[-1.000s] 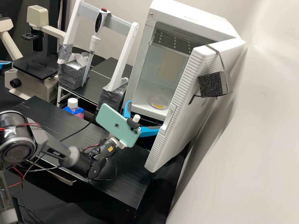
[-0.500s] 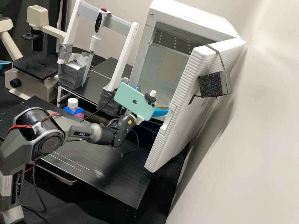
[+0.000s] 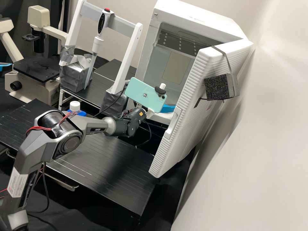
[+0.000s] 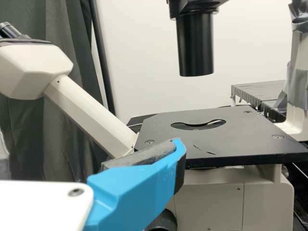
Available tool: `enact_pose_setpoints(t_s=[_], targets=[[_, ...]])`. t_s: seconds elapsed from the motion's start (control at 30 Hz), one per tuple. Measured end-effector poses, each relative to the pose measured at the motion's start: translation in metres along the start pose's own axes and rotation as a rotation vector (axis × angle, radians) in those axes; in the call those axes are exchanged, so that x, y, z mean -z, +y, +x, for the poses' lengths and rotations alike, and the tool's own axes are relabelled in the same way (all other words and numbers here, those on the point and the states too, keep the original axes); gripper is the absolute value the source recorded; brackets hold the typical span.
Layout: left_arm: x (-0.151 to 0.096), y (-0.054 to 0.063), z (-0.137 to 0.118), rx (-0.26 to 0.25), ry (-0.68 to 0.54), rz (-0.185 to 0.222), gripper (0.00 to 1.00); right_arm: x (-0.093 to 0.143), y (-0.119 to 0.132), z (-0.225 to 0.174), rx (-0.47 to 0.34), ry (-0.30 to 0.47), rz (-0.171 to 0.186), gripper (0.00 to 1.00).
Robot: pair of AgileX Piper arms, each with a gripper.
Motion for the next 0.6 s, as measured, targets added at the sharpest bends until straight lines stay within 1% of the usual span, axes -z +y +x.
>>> enact_pose_setpoints(t_s=[0.1, 0.6], targets=[[0.0, 0.0, 0.0, 0.0, 0.0, 0.0, 1.0, -0.003, -0.003, 0.003, 0.013, -0.013, -0.008, 1.0], [0.0, 0.0, 0.0, 0.0, 0.0, 0.0, 1.0, -0.018, -0.015, 0.009, 0.041, -0.043, -0.003, 1.0]])
